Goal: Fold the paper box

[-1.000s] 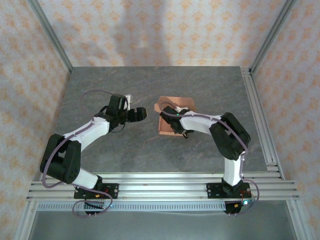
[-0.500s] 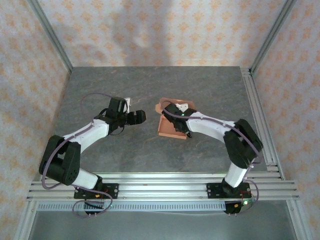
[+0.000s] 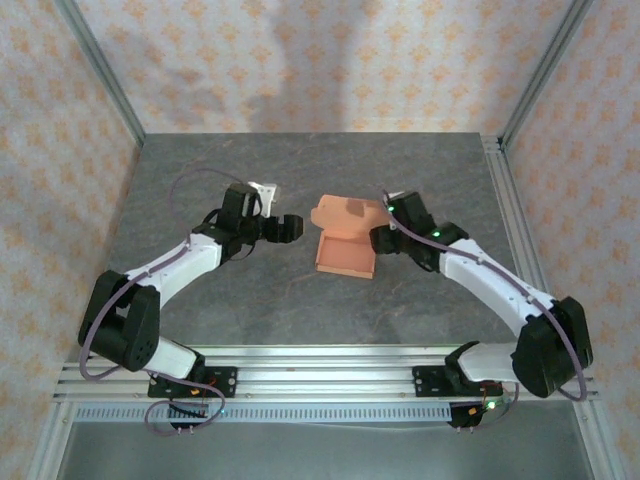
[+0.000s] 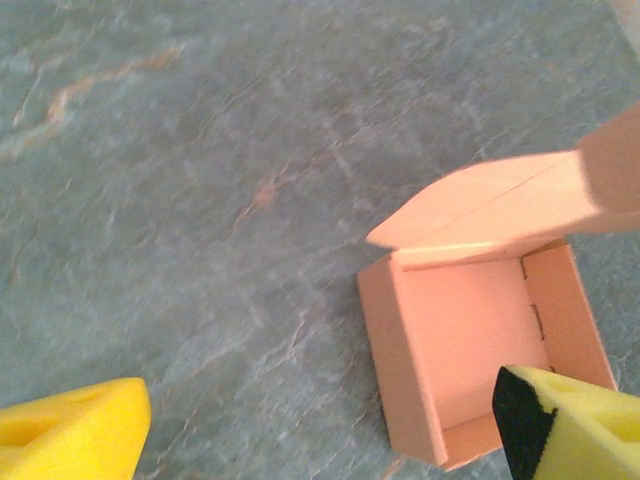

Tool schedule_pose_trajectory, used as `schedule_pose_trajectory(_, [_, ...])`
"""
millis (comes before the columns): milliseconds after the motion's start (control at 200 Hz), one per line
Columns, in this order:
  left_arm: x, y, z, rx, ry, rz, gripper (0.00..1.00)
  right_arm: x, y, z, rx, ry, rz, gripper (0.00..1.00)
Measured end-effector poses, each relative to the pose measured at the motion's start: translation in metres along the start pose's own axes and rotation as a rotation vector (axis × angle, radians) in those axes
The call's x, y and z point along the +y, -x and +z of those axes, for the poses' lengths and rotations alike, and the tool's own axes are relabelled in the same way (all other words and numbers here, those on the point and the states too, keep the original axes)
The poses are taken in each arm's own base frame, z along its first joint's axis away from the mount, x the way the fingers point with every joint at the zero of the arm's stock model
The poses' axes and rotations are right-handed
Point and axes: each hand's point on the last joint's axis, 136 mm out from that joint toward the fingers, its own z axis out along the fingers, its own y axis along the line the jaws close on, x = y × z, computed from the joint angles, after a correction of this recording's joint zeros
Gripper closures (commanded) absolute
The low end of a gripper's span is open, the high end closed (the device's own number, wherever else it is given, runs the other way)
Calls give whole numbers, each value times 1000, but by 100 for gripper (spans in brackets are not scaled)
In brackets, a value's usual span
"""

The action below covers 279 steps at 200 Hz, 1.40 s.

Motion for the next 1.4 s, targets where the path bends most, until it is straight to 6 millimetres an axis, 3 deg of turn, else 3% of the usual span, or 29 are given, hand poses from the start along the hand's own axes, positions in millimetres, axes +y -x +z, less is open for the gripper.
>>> schedule_pose_trajectory(225, [-10,15,-1,-36,-41,82,0,1,1,5,46,164,-267,36])
schedule_pose_trajectory(345, [-17,15,-1,-38,-67,96,0,-6,16,11,81,203,-358,47])
schedule_pose_trajectory(505, [-19,5,2,-25,-77,108,0,-13,34,17,136,252,-449,50])
schedule_pose_trajectory(701, [-16,-3,4,-7,-72,111,0,-14,42,25,210,298,-524,64])
schedule_pose_trajectory(856, [-16,-4,4,-7,-72,118,0,-11,37,28,266,344,-549,67])
schedule_pose_trajectory(976, [-16,-4,4,-5,-72,126,0,-8,28,27,307,379,-561,76])
schedule_pose_trajectory(1311, [-18,-5,3,1,-104,120,0,-8,16,33,358,403,-568,78])
schedule_pose_trajectory(1396, [-18,-4,2,1,-108,119,0,-8,13,37,371,407,-570,87])
